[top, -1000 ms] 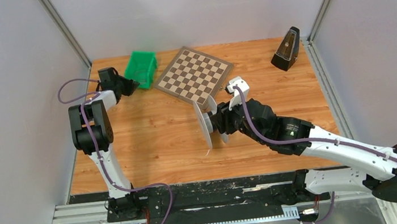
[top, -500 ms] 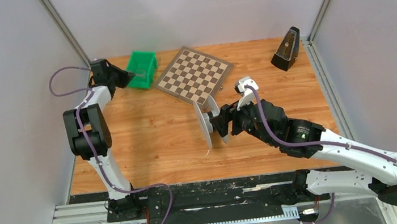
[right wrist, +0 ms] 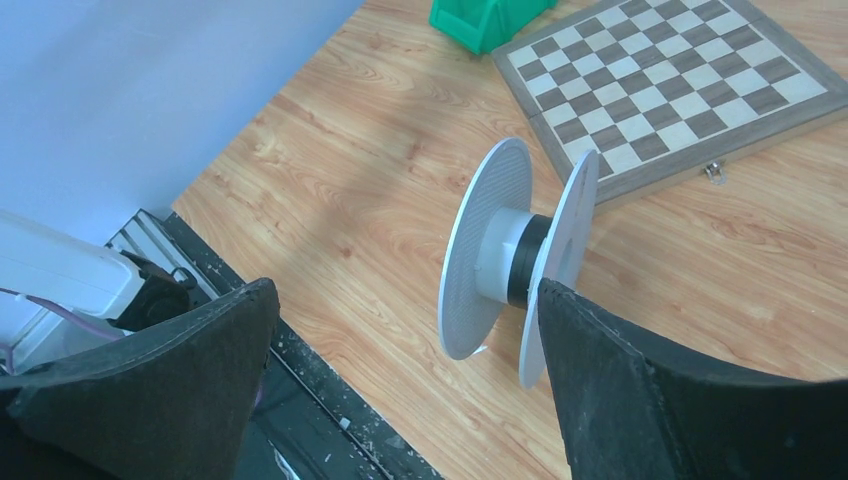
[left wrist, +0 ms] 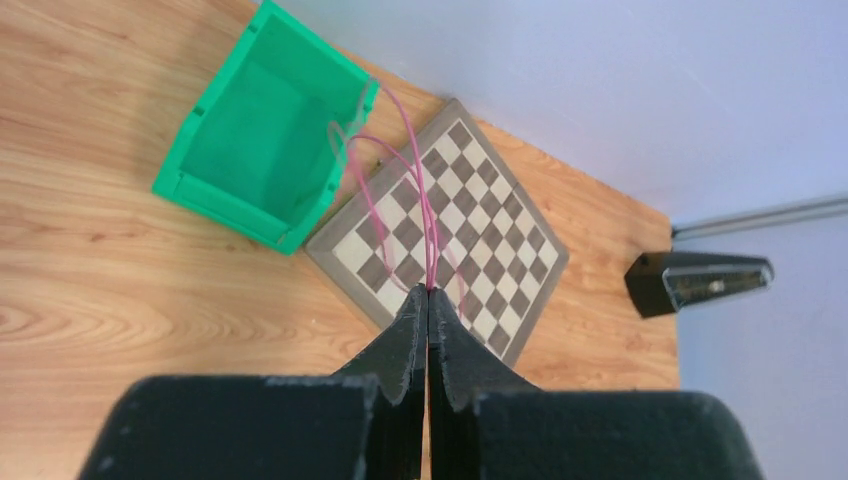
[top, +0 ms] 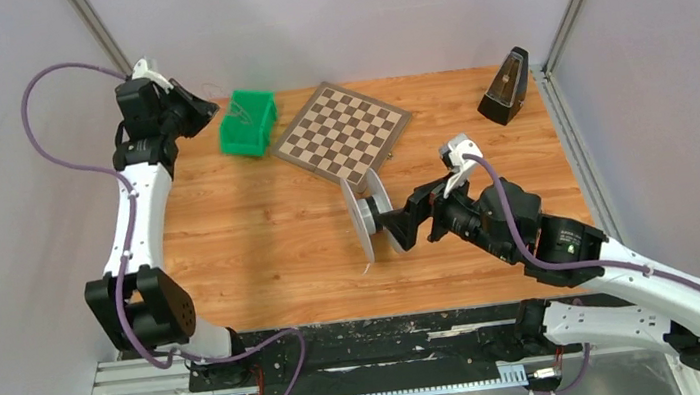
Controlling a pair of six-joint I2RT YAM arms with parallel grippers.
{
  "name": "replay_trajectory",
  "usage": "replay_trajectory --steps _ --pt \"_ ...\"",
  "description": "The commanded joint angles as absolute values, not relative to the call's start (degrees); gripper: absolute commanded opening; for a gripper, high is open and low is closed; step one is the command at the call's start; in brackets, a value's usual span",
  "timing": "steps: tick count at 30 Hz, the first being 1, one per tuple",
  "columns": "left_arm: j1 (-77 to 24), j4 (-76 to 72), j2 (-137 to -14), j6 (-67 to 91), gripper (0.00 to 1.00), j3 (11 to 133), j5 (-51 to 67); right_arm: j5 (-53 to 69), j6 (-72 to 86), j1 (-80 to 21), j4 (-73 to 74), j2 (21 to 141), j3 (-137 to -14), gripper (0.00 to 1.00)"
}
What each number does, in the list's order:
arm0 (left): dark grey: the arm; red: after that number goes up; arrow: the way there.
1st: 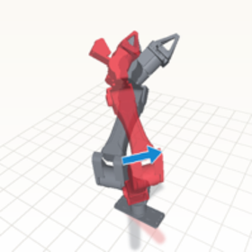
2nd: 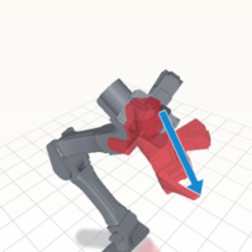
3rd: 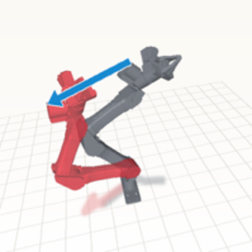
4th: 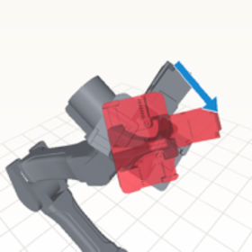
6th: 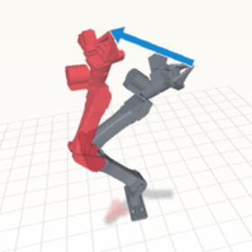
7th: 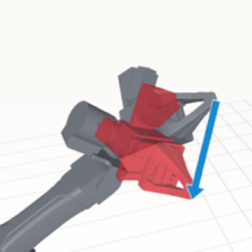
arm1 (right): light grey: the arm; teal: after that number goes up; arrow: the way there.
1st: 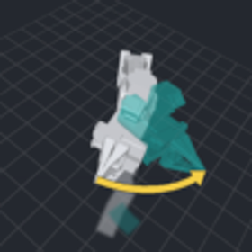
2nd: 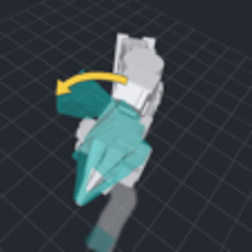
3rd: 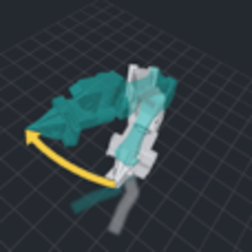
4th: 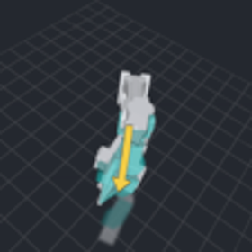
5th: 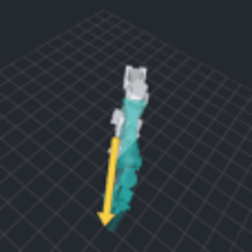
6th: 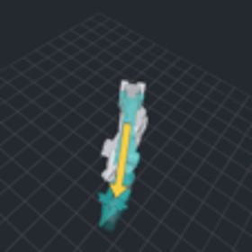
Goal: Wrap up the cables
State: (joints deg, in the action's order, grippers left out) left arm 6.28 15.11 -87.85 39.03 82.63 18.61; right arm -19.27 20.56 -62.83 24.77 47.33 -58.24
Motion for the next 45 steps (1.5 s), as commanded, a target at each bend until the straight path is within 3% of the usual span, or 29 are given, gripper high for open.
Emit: replay_trajectory --steps 1,6,11,16,20,31,33,35,45 --pt "-0.79 30.66 -81.66 22.38 0.0 89.46 11.19 -17.99 15.45 -62.77 23.13 45.46 -57.27 0.99" --pt "-10.46 37.21 -75.89 15.07 0.0 87.28 11.7 -16.94 14.34 -62.82 20.38 44.35 -57.3 0.98" --pt "-15.79 34.78 -66.66 12.11 0.0 81.23 24.2 -12.37 16.48 -62.82 19.33 44.96 -58.67 0.95" --pt "-16.81 32.76 -62.25 12.29 0.0 80.2 49.33 -10.73 15.44 -62.77 12.47 44.71 -56.21 0.94" --pt "-17.33 28.07 -59.04 18.22 0.0 77.25 56.39 -7.11 15.18 -62.76 7.24 44.8 -54.7 0.94" --pt "-20.89 26.97 -57.78 21.94 0.0 78.12 65.51 8.58 20.57 -62.75 0.56 47.7 -55.3 0.89" --pt "-21.33 24.59 -56.55 23.53 0.0 76.9 66.57 7.44 20.11 -62.76 -1.24 49.04 -55.16 0.82" --pt "-21.53 21.82 -54.48 25.95 0.0 74.77 67.62 5.25 21.28 -62.76 -2.33 50.7 -55.3 0.67" --pt "-21.58 27.95 -54.67 22.49 0.0 75.29 60.94 -10.84 27.68 -62.8 1.77 46.87 -54.74 0.6"
